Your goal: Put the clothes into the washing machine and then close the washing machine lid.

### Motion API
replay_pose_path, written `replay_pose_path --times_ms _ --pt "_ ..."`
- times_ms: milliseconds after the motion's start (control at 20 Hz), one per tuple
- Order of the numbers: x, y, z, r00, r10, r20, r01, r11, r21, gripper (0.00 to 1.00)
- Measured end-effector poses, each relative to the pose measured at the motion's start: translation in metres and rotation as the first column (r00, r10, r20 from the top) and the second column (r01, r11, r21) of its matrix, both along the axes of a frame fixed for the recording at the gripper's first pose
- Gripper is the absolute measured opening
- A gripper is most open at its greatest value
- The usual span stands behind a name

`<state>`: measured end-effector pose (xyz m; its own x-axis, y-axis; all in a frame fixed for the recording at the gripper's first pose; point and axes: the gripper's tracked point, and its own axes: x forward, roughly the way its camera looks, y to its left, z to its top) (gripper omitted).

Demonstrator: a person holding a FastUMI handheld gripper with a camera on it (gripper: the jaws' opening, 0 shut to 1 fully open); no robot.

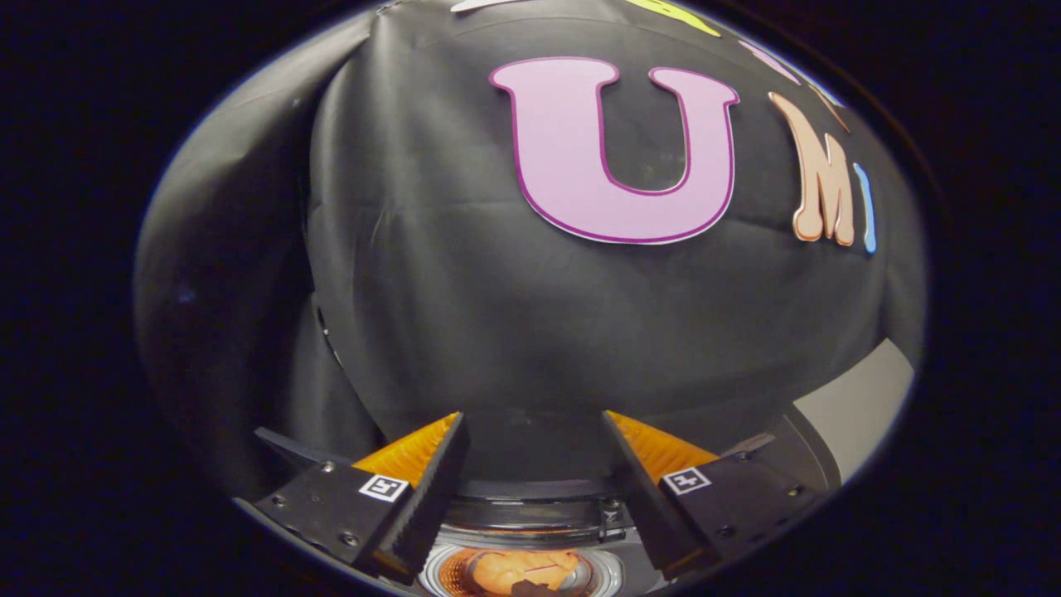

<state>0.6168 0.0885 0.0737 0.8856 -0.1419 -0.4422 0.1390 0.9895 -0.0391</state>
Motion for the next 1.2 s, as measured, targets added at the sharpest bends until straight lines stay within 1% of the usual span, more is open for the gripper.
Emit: replay_pose_path --times_ms 550,1200 --pt "-0.022 0.003 0.0 1.0 0.031 0.0 -0.031 0.999 0.008 0.96" --pt "-0.052 0.009 0.0 0.997 0.064 0.04 -0.064 0.998 0.019 0.96"
